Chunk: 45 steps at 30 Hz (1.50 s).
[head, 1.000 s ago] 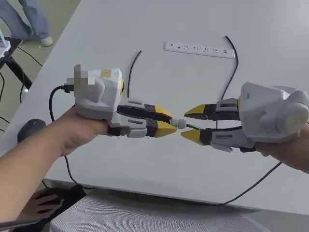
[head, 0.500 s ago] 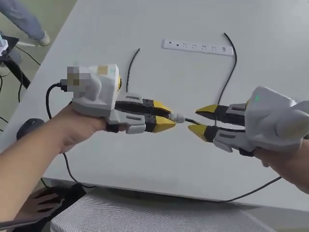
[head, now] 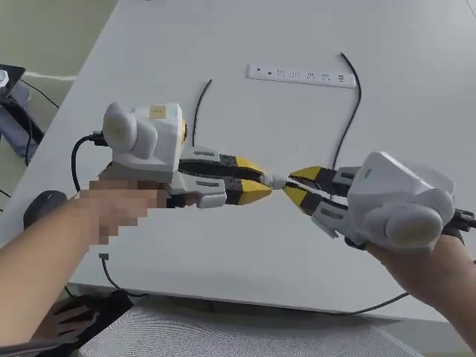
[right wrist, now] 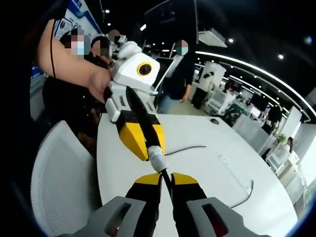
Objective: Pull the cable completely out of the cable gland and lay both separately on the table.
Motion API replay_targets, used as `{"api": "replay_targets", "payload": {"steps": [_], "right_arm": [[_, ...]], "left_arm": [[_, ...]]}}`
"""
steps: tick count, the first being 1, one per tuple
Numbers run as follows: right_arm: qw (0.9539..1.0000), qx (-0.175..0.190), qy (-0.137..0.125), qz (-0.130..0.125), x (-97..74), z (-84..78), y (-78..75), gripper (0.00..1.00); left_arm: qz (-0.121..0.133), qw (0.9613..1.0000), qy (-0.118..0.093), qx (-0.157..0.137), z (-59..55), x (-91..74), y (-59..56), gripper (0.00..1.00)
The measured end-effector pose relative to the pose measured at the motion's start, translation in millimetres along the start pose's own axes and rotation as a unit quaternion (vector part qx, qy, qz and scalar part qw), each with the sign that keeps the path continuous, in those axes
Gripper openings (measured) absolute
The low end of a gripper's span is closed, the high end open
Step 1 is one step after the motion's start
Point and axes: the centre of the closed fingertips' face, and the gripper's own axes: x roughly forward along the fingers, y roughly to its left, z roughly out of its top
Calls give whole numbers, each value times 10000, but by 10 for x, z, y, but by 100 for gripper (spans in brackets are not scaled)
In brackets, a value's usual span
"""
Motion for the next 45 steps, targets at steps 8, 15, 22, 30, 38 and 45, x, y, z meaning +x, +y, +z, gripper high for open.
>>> {"api": "replay_targets", "payload": {"steps": [8, 15, 22, 30, 38, 45], "right_arm": [[9997, -157, 115, -117, 12, -69, 21, 1], [9997, -167, 151, -94, 7, -104, 20, 0], [9998, -4, 155, -118, -9, -136, -12, 0], [9995, 240, 144, -167, -23, -188, -30, 0], [9993, 313, 134, -185, -25, -208, -25, 0], [9981, 484, 211, -314, -45, -306, -82, 0]], "left_arm": [[-11, 9999, 110, 17, -39, 18, -14, 15], [-9, 9999, 156, 5, -65, 31, -23, 15], [30, 9999, 141, 5, -55, 36, -25, 15], [42, 9999, 153, 1, -64, 62, -26, 15], [51, 9998, 179, -18, -74, 74, -28, 15], [109, 9998, 126, -86, -72, 43, -9, 15]]}}
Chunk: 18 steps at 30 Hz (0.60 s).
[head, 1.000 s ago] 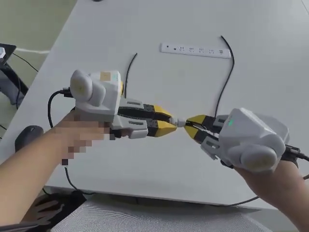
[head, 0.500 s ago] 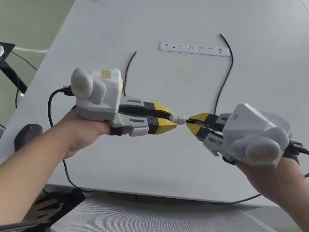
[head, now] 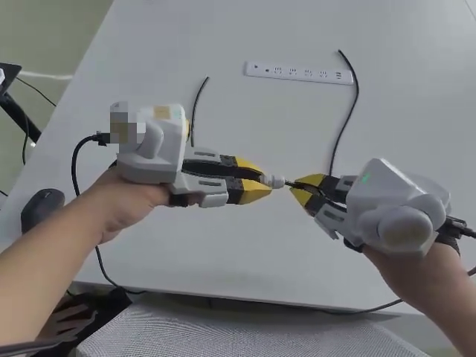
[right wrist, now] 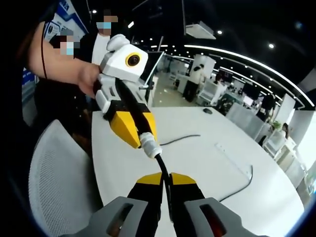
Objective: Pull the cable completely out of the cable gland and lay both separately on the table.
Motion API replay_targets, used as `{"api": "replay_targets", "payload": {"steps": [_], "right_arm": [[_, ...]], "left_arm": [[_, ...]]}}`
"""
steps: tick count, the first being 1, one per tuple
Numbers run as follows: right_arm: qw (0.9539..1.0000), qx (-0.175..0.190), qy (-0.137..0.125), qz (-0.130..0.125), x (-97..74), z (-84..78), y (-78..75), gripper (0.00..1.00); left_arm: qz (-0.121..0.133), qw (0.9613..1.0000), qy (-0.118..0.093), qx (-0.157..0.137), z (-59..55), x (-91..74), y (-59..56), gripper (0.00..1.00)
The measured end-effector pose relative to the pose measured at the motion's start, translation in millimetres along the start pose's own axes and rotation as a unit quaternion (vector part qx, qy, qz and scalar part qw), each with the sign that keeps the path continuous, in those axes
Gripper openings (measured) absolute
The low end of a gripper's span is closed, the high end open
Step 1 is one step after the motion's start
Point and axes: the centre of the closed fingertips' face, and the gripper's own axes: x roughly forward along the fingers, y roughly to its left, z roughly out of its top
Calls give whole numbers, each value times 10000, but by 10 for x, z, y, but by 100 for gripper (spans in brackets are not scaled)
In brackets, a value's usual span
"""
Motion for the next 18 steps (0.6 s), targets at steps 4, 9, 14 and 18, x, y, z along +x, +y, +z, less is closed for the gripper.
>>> {"api": "replay_targets", "payload": {"steps": [4, 9, 14, 18], "right_arm": [[9997, 204, 75, -146, -16, -88, -57, 0], [9966, 698, 232, -365, -42, -242, -153, 0], [9911, 1174, 344, -521, -58, -429, -211, 0], [9879, 1387, 429, -553, -33, -520, -169, 0]], "left_arm": [[37, 10000, -65, -25, 20, -8, 12, 15], [67, 9999, -136, -40, 45, -26, 26, 15], [107, 9998, -159, -65, 39, -51, 46, 15], [99, 9999, -100, -50, 3, -32, 28, 15]]}}
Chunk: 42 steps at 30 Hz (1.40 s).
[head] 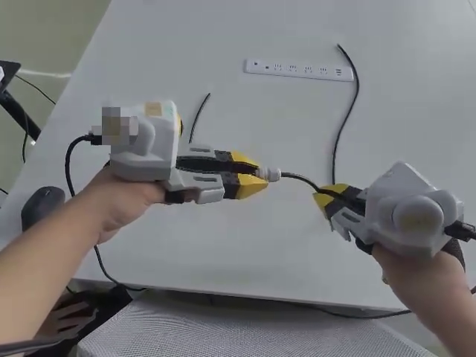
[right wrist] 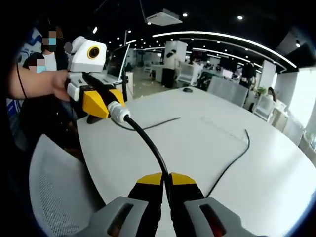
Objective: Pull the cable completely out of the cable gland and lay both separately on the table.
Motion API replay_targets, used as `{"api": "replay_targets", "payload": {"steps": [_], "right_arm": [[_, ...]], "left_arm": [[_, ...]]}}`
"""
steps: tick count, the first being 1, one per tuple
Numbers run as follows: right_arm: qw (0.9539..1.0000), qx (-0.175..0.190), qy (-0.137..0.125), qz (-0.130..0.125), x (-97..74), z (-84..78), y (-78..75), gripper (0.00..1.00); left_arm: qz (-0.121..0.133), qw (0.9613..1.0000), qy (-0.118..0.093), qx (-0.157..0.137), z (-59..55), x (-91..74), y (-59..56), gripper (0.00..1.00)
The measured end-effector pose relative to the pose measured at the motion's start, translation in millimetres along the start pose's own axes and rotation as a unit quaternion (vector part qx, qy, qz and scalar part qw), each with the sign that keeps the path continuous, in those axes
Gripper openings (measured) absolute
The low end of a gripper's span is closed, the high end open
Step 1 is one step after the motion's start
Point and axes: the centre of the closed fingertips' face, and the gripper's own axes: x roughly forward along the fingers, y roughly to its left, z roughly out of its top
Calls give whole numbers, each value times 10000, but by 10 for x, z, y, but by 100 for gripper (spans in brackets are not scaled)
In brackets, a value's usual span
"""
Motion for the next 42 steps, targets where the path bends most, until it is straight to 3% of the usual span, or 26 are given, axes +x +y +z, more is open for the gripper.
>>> {"api": "replay_targets", "payload": {"steps": [12, 23, 27, 38, 42], "right_arm": [[9991, 374, 101, -140, 29, -144, 62, 0], [9984, 520, 34, -198, 21, -152, 69, 0], [9964, 813, -4, -258, 13, -175, 25, 0], [9962, 801, -54, -328, 9, -172, 29, 0], [9978, 590, -36, -312, 6, -171, 38, 0]], "left_arm": [[1, 9999, 127, 38, -81, 35, -46, 15], [33, 9999, 112, -9, -107, 24, -49, 15], [53, 9999, 111, -32, -126, 17, -35, 15], [110, 9999, 112, -56, -141, -5, -28, 15], [114, 9998, 140, -70, -148, -6, -33, 15]]}}
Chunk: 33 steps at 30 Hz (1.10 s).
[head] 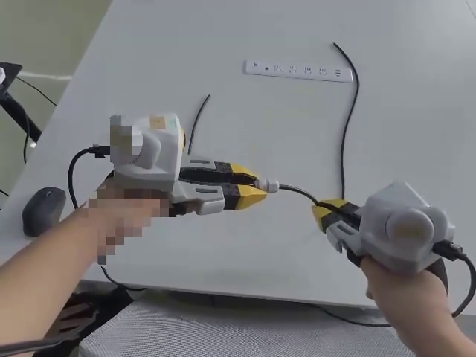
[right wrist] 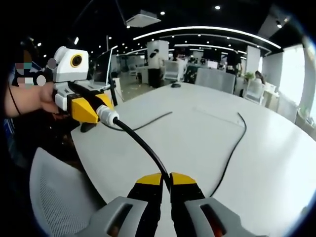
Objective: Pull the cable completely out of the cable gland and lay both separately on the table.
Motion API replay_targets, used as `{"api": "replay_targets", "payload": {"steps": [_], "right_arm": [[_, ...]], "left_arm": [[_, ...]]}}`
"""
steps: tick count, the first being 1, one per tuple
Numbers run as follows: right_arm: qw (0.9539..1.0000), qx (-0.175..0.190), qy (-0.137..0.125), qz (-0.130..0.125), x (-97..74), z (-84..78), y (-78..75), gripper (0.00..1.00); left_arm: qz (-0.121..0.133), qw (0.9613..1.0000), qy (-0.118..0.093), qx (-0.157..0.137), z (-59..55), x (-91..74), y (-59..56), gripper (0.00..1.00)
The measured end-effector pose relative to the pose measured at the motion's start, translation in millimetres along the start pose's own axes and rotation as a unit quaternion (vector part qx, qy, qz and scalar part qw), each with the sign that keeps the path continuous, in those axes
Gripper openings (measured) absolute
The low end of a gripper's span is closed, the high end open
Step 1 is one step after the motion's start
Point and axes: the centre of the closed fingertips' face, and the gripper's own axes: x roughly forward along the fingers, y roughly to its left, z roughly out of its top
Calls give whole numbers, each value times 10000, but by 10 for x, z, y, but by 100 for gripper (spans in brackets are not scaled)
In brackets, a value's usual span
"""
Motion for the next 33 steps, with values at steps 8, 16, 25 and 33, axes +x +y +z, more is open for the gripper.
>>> {"api": "replay_targets", "payload": {"steps": [8, 16, 25, 33], "right_arm": [[9988, -455, -77, 150, -154, 220, 39, 12], [9827, -1792, 93, 454, -133, 496, 373, 13], [9636, -2588, 117, 666, -31, 596, 566, 8], [9525, -2937, 125, 788, -10, 631, 671, 3]], "left_arm": [[55, 10000, 7, 24, 31, -11, 23, 15], [39, 9999, 102, 47, -9, -13, -8, 15], [81, 9999, 127, 79, -30, -68, -9, 15], [114, 9999, 97, 30, -32, -82, 8, 15]]}}
